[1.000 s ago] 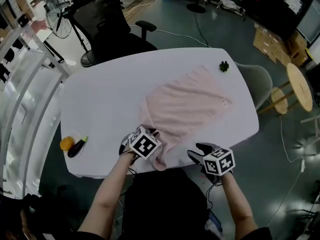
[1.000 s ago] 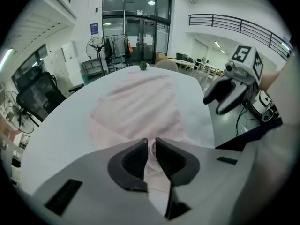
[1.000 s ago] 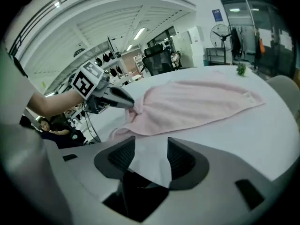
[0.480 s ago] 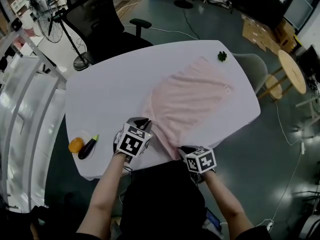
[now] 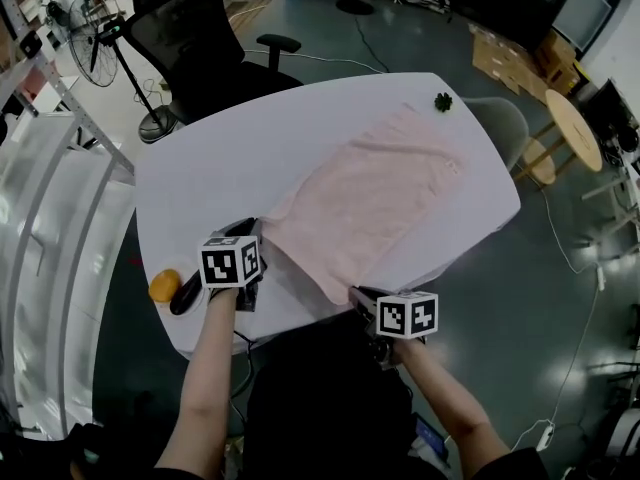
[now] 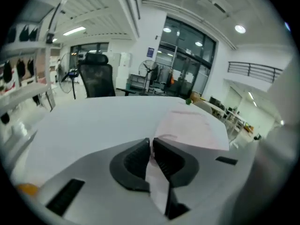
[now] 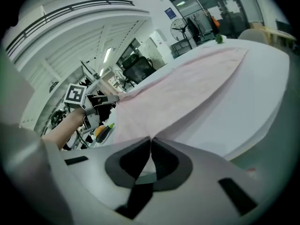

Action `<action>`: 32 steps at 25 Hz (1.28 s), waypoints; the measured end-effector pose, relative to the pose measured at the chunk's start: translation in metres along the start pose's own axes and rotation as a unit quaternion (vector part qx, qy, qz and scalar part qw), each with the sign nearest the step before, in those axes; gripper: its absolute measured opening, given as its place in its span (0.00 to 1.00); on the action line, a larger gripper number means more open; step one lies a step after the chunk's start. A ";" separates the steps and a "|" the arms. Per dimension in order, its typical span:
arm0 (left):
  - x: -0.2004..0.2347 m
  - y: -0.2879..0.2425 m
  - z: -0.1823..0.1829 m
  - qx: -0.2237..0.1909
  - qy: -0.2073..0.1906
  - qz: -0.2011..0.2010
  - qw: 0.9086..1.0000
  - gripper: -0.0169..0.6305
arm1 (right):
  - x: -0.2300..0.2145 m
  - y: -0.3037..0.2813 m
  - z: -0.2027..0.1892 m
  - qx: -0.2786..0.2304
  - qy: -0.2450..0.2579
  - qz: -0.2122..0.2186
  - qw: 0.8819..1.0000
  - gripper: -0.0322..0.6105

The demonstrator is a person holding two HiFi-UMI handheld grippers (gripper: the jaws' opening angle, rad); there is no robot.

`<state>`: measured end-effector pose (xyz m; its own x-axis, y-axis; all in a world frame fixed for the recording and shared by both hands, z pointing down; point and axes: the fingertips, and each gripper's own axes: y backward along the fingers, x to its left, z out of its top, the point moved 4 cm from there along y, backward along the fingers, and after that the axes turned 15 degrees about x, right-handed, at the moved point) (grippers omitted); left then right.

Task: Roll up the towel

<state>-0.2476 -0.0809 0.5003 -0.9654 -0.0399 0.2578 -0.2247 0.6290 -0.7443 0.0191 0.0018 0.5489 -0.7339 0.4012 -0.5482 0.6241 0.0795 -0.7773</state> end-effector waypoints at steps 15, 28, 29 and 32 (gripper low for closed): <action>0.062 -0.017 -0.047 -0.061 0.307 -0.060 0.948 0.24 | -0.009 -0.037 -0.045 0.019 -0.031 -0.067 0.997 0.22; 0.002 -0.025 0.000 0.131 -0.254 -0.053 0.957 0.30 | 0.017 -0.019 -0.049 0.085 0.480 -0.145 0.861 0.36; 0.002 -0.032 -0.003 0.152 -0.252 -0.062 0.954 0.31 | 0.021 -0.025 -0.051 0.095 0.519 -0.151 0.836 0.37; 0.006 -0.046 -0.007 0.182 -0.259 -0.043 0.948 0.28 | 0.027 -0.041 -0.060 0.117 0.616 -0.182 0.758 0.38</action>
<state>-0.2425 -0.1046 0.5408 -0.8554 -0.5145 0.0599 -0.2456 0.3010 -0.9215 -0.0107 0.0645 0.5846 0.0506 0.9505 0.3065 0.2707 0.2824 -0.9203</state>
